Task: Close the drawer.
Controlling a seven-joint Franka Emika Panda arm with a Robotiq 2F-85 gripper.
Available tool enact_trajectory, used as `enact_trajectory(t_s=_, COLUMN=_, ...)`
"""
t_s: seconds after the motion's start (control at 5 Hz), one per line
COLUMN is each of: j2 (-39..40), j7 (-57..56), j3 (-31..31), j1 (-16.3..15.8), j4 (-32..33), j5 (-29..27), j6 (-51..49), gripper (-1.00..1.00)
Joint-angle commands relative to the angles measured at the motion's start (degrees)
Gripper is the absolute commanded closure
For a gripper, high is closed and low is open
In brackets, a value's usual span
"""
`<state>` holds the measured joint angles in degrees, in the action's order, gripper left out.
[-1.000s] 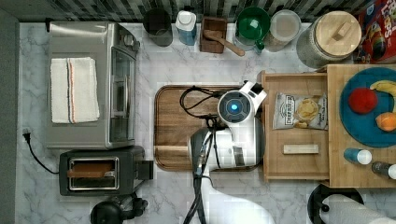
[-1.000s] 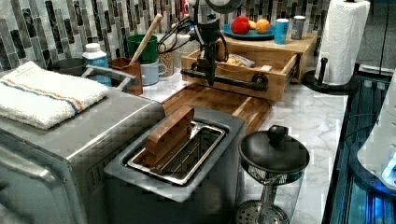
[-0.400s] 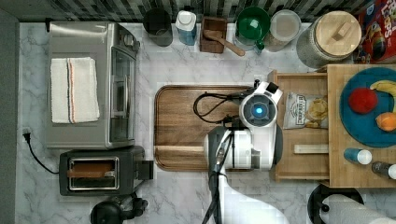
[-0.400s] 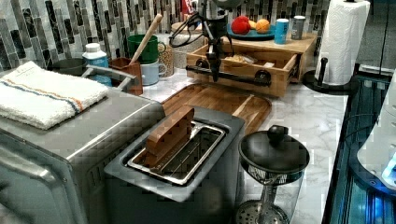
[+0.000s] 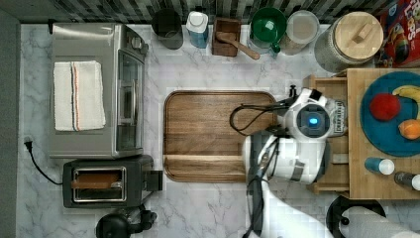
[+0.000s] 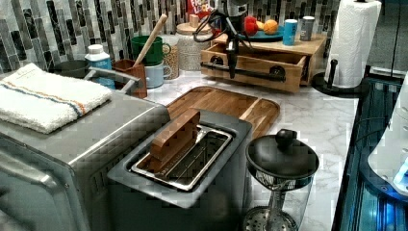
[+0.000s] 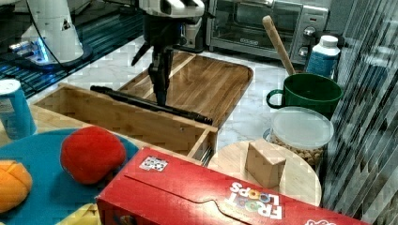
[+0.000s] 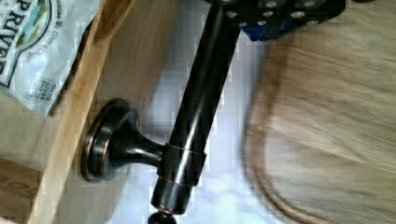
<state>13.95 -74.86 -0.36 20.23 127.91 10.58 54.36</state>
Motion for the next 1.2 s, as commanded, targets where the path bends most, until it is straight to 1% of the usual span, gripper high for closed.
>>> enact_trajectory(t_s=0.2, j2=8.6, j7=-11.4, j3=-6.9, j1=11.1, j4=-16.5, j5=-4.2, j6=-1.3, gripper=1.00)
enact_trajectory(t_s=0.4, j2=8.6, j7=-5.8, j3=-8.1, j1=10.9, j4=-17.1, j5=-1.5, j6=-1.1, gripper=1.00)
enact_trajectory(t_s=0.6, j2=6.5, j7=-2.7, j3=-8.9, j1=10.3, j4=-14.7, j5=-0.7, j6=-0.5, gripper=1.00)
enact_trajectory(t_s=0.8, j2=6.4, j7=-2.5, j3=-8.4, j1=10.8, j4=-14.7, j5=-0.4, j6=-0.5, gripper=1.00)
enact_trajectory(t_s=1.2, j2=6.4, j7=-2.5, j3=-8.6, j1=10.6, j4=-14.7, j5=-0.5, j6=-0.5, gripper=1.00)
